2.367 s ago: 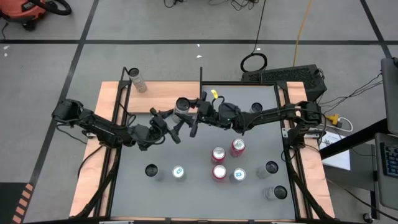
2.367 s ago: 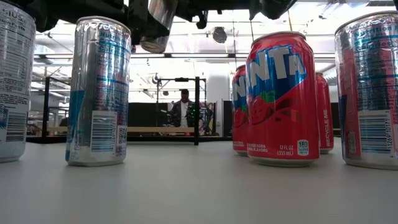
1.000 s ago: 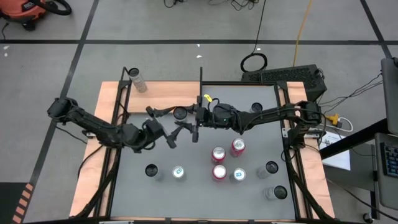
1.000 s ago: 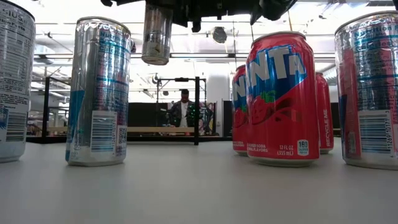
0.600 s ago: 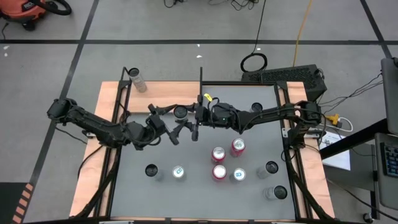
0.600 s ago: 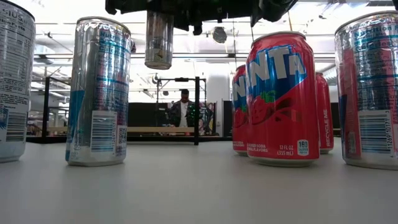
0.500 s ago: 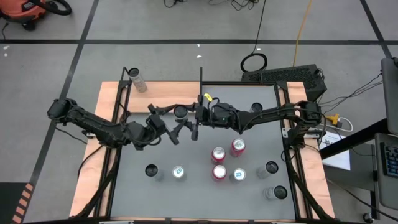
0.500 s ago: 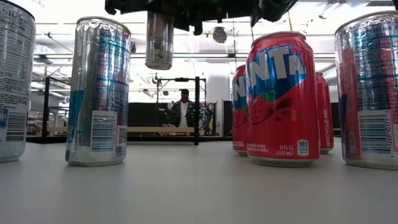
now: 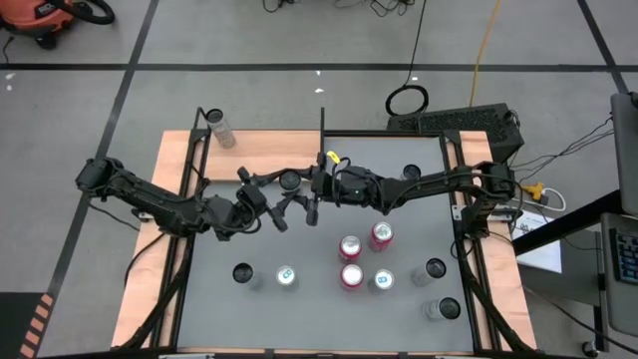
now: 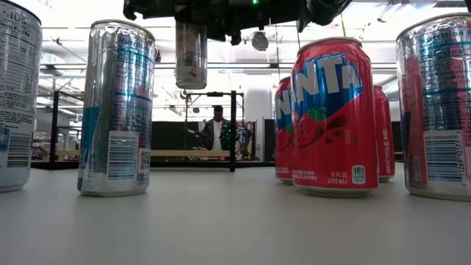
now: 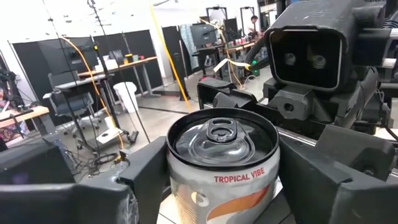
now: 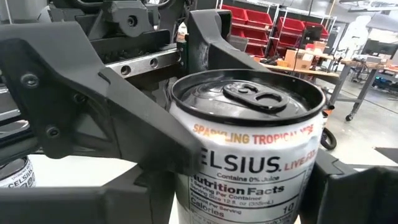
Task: Place canned beverage on shelf
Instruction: Put the top white-yellow soda can on the shelf aligned with the other white-yellow soda can
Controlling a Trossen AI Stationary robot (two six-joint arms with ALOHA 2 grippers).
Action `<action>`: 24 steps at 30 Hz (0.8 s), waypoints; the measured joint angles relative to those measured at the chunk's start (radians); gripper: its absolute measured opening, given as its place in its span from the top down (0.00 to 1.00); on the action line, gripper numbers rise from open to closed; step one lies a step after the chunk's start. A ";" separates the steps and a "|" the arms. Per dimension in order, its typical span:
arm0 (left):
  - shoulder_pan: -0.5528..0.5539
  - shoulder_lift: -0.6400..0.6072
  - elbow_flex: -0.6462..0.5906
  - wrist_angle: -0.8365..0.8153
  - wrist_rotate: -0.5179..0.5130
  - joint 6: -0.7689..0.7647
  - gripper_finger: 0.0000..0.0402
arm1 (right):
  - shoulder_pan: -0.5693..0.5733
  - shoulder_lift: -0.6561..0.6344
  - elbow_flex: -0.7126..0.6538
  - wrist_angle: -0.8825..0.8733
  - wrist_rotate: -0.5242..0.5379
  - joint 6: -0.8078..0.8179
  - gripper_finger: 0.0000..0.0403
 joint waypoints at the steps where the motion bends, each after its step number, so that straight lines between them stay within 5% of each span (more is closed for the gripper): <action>1: 0.000 0.000 0.000 0.000 0.000 -0.001 0.36 | 0.000 0.000 0.000 0.000 0.000 0.000 0.51; 8: -0.040 -0.010 -0.001 -0.015 -0.036 -0.011 0.30 | 0.001 -0.001 0.003 -0.040 -0.007 0.012 0.51; 14: -0.131 -0.039 -0.002 -0.072 -0.180 -0.010 0.14 | 0.002 -0.001 0.003 -0.064 -0.006 0.039 0.51; 24: -0.174 -0.031 -0.002 -0.496 -0.234 -0.466 0.07 | -0.001 -0.001 0.003 -0.026 -0.006 0.087 0.51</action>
